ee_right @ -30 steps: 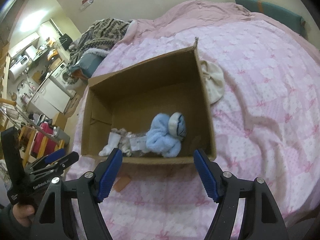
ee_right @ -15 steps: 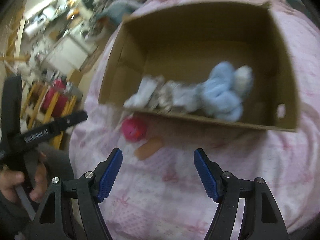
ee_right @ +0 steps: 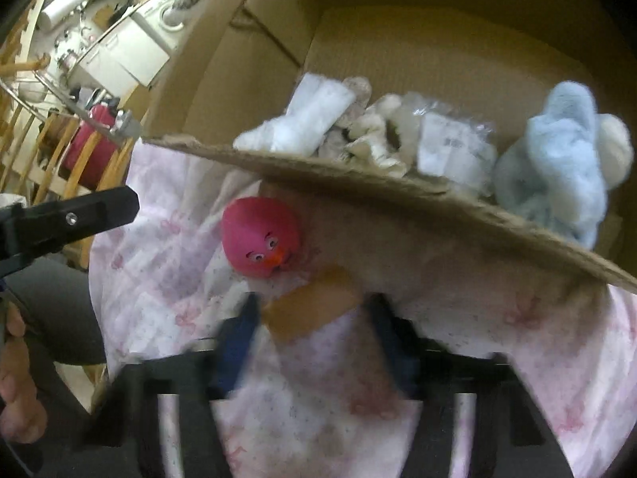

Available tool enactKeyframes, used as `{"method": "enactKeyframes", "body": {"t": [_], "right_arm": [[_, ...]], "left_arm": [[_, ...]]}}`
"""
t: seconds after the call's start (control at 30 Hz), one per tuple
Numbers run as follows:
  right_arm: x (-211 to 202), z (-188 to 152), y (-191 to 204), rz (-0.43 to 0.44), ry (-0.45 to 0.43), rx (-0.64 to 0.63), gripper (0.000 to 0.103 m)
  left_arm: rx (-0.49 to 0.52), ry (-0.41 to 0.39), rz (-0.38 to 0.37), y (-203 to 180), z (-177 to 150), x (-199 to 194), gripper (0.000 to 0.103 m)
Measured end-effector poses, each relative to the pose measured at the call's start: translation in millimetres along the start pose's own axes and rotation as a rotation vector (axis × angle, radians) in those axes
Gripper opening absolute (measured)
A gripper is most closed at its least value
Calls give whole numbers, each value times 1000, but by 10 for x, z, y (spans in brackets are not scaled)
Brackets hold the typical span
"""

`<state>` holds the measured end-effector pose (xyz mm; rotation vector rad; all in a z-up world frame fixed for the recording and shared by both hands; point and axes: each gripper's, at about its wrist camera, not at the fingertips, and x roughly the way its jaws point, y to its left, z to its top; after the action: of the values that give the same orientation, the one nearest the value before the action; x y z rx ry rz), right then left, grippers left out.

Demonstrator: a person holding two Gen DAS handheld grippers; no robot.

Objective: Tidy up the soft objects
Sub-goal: 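Grasp the tan tube with the right tool while the left tool grasps the pink ball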

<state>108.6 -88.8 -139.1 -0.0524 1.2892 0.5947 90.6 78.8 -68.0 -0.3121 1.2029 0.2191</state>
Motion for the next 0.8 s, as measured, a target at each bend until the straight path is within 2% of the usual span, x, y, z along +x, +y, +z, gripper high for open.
{"method": "enactKeyframes", "body": {"t": [0.17,0.37,0.53,0.67,0.8], "right_arm": [[-11,-39,-3,25,4,-17,11],[-148,-99,-64,68,-20,4,10],[-368,-169,-209,70,-55,48,10],[-531,-243,-387,71,-76,120,10],[-684,-296,-527,68,-92,176,10]], "left_arm": [[27,9,-19,-84,-21,25,78],[92,34,-58,-268,-57,99,78],[162,69,-83,-506,-64,241,78],[256,89,-77,-750,-42,367,78],[297,90,-51,-865,-36,483,77]]}}
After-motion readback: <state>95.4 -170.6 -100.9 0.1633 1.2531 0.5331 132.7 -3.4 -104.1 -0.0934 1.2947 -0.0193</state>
